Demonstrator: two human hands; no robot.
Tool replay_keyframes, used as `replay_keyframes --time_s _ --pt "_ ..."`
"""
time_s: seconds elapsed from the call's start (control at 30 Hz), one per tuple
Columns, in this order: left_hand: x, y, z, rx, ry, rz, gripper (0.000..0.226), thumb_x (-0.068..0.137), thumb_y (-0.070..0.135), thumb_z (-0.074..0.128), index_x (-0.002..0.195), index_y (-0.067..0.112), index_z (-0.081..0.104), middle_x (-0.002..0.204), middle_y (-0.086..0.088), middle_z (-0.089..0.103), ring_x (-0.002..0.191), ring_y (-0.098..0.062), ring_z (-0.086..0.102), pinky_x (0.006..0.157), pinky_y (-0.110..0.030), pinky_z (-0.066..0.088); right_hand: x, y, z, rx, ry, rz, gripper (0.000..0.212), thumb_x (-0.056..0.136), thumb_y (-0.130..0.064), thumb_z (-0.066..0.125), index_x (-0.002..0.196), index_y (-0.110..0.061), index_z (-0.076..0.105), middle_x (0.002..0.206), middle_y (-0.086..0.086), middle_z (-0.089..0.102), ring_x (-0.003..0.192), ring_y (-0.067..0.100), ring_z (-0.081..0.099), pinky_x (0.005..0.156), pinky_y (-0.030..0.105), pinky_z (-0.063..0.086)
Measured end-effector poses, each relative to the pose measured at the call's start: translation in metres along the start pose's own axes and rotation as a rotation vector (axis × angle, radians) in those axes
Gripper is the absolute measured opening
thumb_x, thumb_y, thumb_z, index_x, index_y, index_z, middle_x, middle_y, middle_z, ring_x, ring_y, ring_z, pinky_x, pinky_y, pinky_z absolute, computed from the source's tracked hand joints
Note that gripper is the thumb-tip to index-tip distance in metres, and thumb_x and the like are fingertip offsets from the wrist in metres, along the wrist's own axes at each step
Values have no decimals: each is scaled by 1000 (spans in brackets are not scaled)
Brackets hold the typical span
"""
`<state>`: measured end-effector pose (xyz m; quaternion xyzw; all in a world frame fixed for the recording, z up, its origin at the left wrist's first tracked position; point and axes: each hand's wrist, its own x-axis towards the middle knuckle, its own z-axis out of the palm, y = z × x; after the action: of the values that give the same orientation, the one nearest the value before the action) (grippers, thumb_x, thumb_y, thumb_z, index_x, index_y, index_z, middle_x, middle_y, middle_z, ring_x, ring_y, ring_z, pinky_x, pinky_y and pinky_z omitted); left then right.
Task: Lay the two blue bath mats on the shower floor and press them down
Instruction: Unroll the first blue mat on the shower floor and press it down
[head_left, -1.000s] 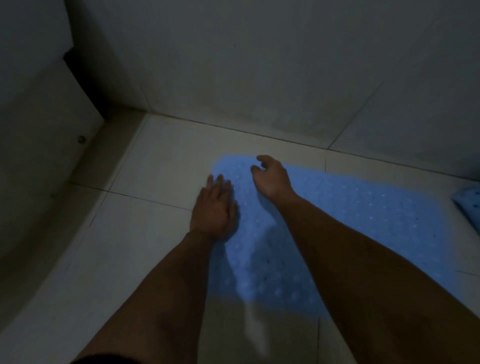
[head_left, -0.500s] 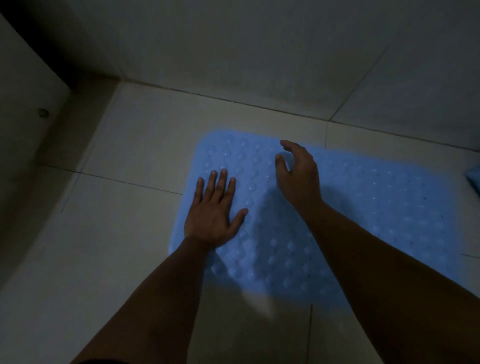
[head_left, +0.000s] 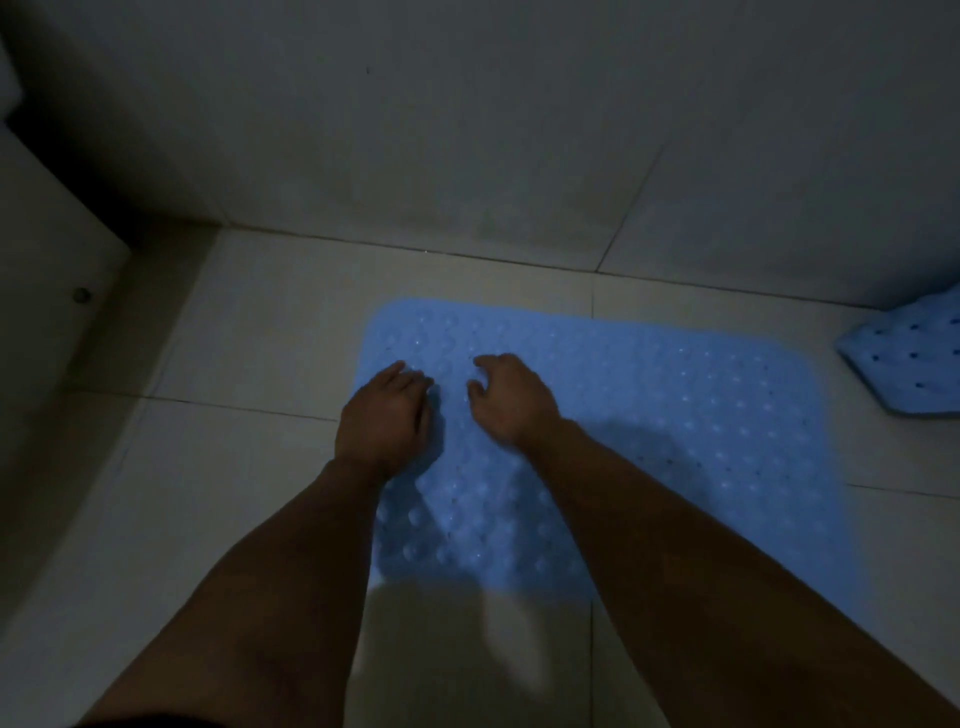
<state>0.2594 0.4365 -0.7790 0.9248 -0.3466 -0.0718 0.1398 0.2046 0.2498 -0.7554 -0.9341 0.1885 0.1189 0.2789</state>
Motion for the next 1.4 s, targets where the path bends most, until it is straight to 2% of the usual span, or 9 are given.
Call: replay_keyframes --time_s 0.23,0.47,0.63,0.8,0.93,1.07,1.2,1.3,1.4 --pt "-12 -5 8 92 54 -47 58 94 34 32 137 6 60 147 -15 56 144 -38 40 110 -52 43 -42 -7 82 -291 42 -83 72 102 -50 22 160 -9 9 167 17 -6 154 33 -13 123 57 3" --pt "-18 -21 21 107 47 -52 60 99 31 31 154 9 37 162 -17 35 155 -37 18 118 -57 33 -44 -8 99 -343 168 -46 79 101 -62 16 160 -9 8 167 16 -9 154 31 -16 123 57 3" --pt "-8 -25 22 95 65 -58 57 101 30 35 154 9 39 163 -15 32 156 -36 14 120 -56 29 -44 -7 97 -332 144 -47 88 97 -69 13 160 -9 2 166 16 -14 153 30 -20 123 57 2" --pt "-14 -27 19 108 50 -83 57 102 31 31 154 9 38 164 -15 32 156 -36 13 119 -58 31 -43 -10 94 -303 38 -43 109 83 -86 13 158 -11 -14 163 14 -29 149 29 -30 122 57 -9" --pt "-18 -20 10 104 63 -96 57 102 31 30 153 10 42 163 -14 34 155 -36 16 119 -57 31 -33 -16 74 -270 -213 11 118 78 -90 23 154 -14 -25 156 12 -42 144 30 -39 119 56 -17" --pt "-22 -10 1 105 105 -73 55 102 31 31 150 10 47 160 -14 39 154 -36 20 118 -57 33 -12 -25 28 -89 -412 51 99 92 -69 45 160 -13 -1 165 12 -20 154 31 -14 125 51 1" --pt "-22 8 8 106 50 -107 65 100 39 21 152 8 44 161 -17 37 155 -39 17 120 -57 28 -13 -7 -18 124 -132 20 63 99 -47 54 151 -15 41 159 8 38 145 28 38 119 37 29" --pt "-23 29 18 113 -142 -110 88 89 55 -3 161 11 22 169 -16 12 156 -38 -7 126 -54 6 -27 25 -35 172 -6 50 51 97 -40 58 143 -17 54 150 6 51 138 26 47 115 35 35" --pt "-20 55 24 123 -176 -83 92 85 58 -11 163 14 11 171 -13 -2 155 -35 -18 126 -52 -5 -40 56 -42 161 55 76 44 97 -35 59 138 -17 59 146 5 55 136 25 49 114 34 35"
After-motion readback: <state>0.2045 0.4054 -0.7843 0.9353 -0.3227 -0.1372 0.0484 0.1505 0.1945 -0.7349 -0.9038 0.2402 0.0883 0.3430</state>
